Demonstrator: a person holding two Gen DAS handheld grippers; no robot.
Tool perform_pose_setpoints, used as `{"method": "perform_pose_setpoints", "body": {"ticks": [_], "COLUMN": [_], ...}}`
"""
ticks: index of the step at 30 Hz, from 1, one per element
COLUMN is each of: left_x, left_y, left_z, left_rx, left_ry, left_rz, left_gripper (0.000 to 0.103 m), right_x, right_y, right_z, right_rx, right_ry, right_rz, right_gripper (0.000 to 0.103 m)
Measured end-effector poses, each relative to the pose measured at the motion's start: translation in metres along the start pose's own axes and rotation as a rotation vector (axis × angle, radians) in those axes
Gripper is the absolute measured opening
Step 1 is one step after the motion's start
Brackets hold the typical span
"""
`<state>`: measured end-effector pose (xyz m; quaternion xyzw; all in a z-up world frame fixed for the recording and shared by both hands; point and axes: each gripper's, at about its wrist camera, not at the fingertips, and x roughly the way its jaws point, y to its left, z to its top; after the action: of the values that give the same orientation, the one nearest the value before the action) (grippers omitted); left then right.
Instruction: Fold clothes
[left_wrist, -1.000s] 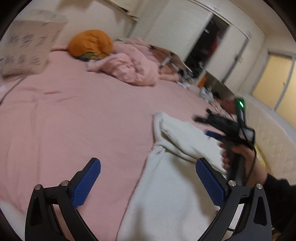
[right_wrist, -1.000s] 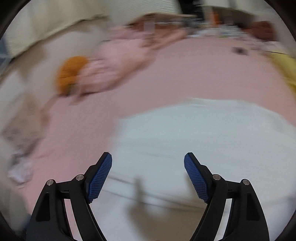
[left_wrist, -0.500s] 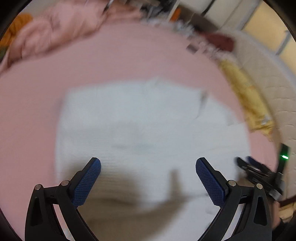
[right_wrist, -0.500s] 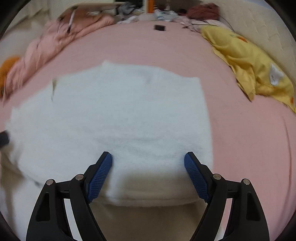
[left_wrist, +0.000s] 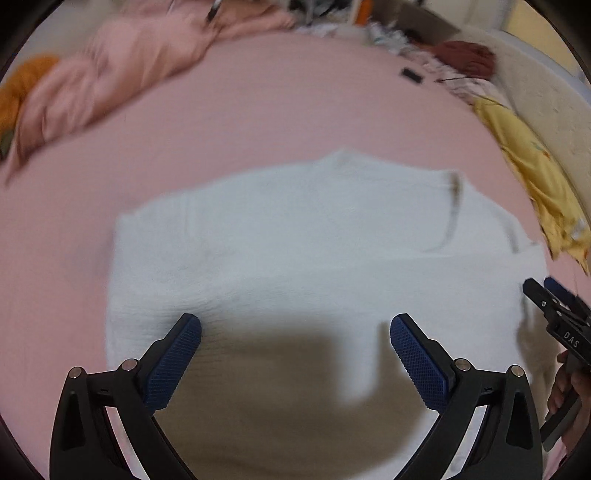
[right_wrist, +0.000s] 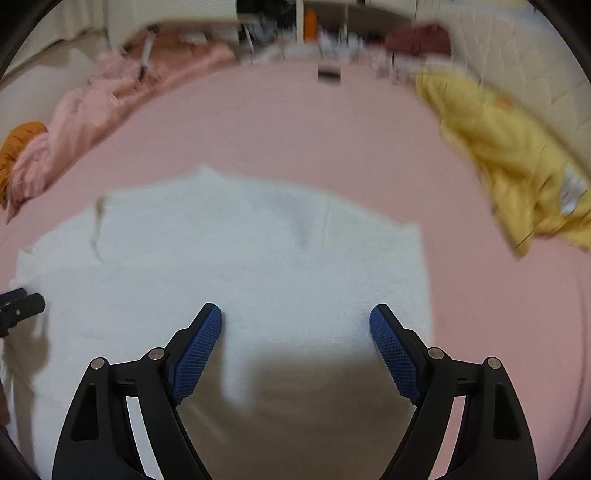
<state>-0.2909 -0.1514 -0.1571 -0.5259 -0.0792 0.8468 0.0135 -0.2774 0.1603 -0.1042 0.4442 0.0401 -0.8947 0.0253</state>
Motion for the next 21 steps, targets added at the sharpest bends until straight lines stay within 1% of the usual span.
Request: {"method": "perform_pose_setpoints", "body": {"ticks": [1, 2, 3, 4, 6, 8, 9, 10, 11, 12, 13, 15, 18, 20, 21], "left_x": [0.003, 0.005, 0.006, 0.006, 0.002, -0.016, -0.026, -0.042, -0.061, -0.079, -0.094, -0.118, -0.150, -0.168, -0.174], "left_y": [-0.003, -0.009, -0.013, -0.013, -0.010, -0.011, -0.011, -0.012, -0.012, -0.013, -0.013, -0.012, -0.021, -0.026, -0.027], "left_z": [-0.004, -0.008, -0.012, -0.013, -0.012, -0.015, -0.017, -0.025, -0.036, -0.048, -0.062, -0.093, -0.149, -0.190, -0.204], "left_rx": [0.035, 0.084, 0.107, 0.100, 0.073, 0.075, 0.078, 0.069, 0.055, 0.041, 0.029, 0.010, -0.006, -0.003, -0.001], "left_ry": [-0.006, -0.020, -0.027, -0.032, -0.019, -0.010, -0.006, -0.018, -0.035, -0.053, -0.053, -0.032, 0.007, 0.028, 0.037], "left_rz": [0.022, 0.052, 0.073, 0.079, 0.064, 0.105, 0.131, 0.125, 0.108, 0.090, 0.080, 0.067, 0.057, 0.046, 0.051], "left_gripper": [0.103, 0.103, 0.103, 0.103, 0.103, 0.103, 0.103, 0.103, 0.103, 0.103, 0.103, 0.103, 0.103, 0.103, 0.103], "right_x": [0.003, 0.006, 0.009, 0.013, 0.019, 0.025, 0.011, -0.003, -0.026, -0.049, -0.071, -0.113, -0.159, -0.183, -0.194], "right_y": [-0.001, -0.001, -0.002, -0.003, -0.004, -0.005, -0.005, -0.005, -0.004, -0.002, 0.002, 0.012, 0.032, 0.043, 0.048], "right_z": [0.001, 0.003, 0.004, 0.005, 0.008, 0.010, 0.007, 0.004, -0.005, -0.016, -0.030, -0.058, -0.104, -0.132, -0.146], "right_rx": [-0.001, -0.001, -0.002, -0.002, -0.003, -0.004, 0.017, 0.039, 0.059, 0.074, 0.081, 0.094, 0.080, 0.078, 0.077], "right_ry": [0.014, 0.028, 0.042, 0.056, 0.084, 0.112, 0.106, 0.098, 0.064, 0.038, 0.028, 0.009, 0.031, 0.053, 0.064], "right_rz": [0.001, 0.002, 0.003, 0.004, 0.007, 0.009, 0.005, 0.001, 0.022, 0.051, 0.067, 0.097, 0.076, 0.057, 0.047], "right_gripper": [0.089, 0.089, 0.090, 0.091, 0.091, 0.091, 0.091, 0.091, 0.091, 0.091, 0.092, 0.092, 0.092, 0.092, 0.092]}}
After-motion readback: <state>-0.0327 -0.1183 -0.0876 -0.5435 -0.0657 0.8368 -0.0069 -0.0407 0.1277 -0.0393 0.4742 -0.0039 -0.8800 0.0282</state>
